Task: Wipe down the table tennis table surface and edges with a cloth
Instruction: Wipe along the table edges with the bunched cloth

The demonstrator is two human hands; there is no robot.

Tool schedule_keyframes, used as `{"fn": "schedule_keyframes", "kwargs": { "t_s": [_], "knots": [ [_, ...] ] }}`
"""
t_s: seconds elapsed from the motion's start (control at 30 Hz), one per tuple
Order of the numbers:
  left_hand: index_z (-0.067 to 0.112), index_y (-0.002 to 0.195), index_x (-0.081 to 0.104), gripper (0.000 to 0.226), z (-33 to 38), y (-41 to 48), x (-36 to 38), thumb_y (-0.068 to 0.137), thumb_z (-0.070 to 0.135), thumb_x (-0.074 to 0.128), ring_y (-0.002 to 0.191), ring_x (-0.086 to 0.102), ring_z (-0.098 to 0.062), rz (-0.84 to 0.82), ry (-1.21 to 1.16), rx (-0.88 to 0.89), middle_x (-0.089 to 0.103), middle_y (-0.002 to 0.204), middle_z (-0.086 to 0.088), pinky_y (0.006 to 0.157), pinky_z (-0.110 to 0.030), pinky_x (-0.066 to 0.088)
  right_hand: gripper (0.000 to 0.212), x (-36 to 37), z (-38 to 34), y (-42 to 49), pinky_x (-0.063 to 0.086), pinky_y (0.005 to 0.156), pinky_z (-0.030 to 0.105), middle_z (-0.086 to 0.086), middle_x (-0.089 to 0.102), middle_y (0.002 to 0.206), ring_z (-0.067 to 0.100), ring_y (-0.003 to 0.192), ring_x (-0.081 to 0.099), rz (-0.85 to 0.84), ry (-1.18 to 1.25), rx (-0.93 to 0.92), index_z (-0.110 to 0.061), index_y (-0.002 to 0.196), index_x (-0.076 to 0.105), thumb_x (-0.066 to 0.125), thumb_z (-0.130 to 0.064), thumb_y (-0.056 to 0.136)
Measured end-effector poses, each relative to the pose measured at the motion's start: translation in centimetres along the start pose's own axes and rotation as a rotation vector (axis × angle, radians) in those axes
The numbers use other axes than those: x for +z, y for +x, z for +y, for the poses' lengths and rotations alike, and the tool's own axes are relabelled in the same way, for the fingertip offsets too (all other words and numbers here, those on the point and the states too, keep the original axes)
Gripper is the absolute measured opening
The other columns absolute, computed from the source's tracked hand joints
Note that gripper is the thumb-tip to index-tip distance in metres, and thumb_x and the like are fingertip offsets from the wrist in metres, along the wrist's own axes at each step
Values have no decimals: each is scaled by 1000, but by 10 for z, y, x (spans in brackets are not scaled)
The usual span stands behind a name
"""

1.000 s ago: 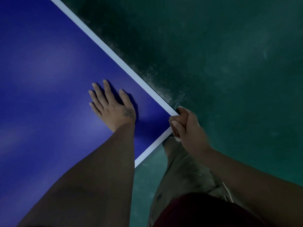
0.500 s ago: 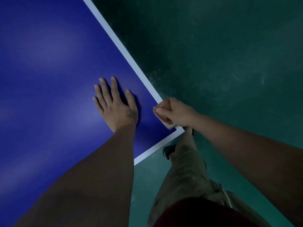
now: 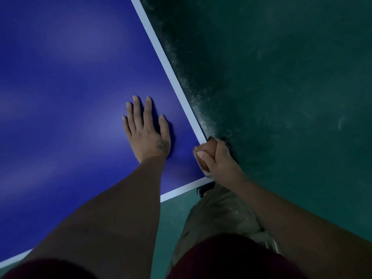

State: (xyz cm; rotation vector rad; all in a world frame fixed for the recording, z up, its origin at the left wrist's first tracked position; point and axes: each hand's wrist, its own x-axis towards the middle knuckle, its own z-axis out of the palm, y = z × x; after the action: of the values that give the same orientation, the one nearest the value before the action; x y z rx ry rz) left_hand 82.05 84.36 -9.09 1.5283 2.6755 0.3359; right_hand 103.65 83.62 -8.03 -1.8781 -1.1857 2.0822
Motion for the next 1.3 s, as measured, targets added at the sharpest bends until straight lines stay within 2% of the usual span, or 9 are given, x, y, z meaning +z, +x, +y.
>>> {"fn": "schedule_keyframes", "kwargs": {
  "t_s": [0.17,0.3,0.43,0.7,0.83,0.97,1.17,1.23,1.3],
  "knots": [
    [26,169,38,59,-3,-1,1,112,40,45,169,17,-25,-10,14,7,25,180,-3,137,-52,13,66,1,-28,21,39,44,1,0,39,132,19,98,58,-32,-158,21,-16,159,30,63,-40,106],
    [26,170,35,60,-3,0,1,113,41,43,169,14,-25,-27,40,9,23,181,-3,136,-53,14,67,0,-82,57,45,84,26,10,54,137,17,94,58,-95,-324,-7,-13,154,32,58,-52,107],
    [25,171,34,61,-3,0,-2,112,40,42,169,14,-25,-39,53,4,22,182,-3,136,-54,16,67,4,-122,85,50,89,39,14,59,137,28,104,65,-123,-378,-20,-10,149,35,58,-56,106],
    [24,171,33,63,-2,2,-1,111,41,42,170,12,-26,-62,43,-2,20,182,-4,136,-54,14,77,0,-89,50,42,97,31,14,51,152,30,130,60,-69,-255,36,-16,165,25,62,-48,106],
    [22,170,37,63,-2,3,-2,111,40,45,169,14,-27,-56,19,1,23,181,-6,135,-57,17,75,7,-80,40,40,77,6,10,48,156,29,135,56,22,-266,70,-17,165,27,62,-48,106],
    [21,169,40,60,-2,4,-3,111,38,45,169,17,-28,-48,21,3,26,180,-8,135,-57,18,69,19,-104,61,45,89,22,13,50,149,32,128,60,48,-244,38,-10,156,35,66,-45,104],
    [21,169,39,58,-3,2,-4,114,36,42,169,16,-28,-56,16,12,25,180,-6,134,-57,19,58,27,-172,110,38,36,9,15,57,135,27,90,66,16,-178,-7,-5,143,40,66,-40,106],
    [20,169,40,57,-3,4,-3,114,36,42,169,16,-29,-48,11,17,25,180,-6,134,-58,20,60,26,-192,125,45,47,15,15,59,134,25,89,67,-11,-247,-38,-5,144,38,62,-46,107],
    [19,168,41,56,-2,5,-3,114,34,42,169,18,-30,-42,6,13,27,180,-7,134,-58,21,65,22,-205,132,47,73,25,16,56,142,29,107,66,-46,-326,-33,-6,148,34,60,-50,107]
  ]
}}
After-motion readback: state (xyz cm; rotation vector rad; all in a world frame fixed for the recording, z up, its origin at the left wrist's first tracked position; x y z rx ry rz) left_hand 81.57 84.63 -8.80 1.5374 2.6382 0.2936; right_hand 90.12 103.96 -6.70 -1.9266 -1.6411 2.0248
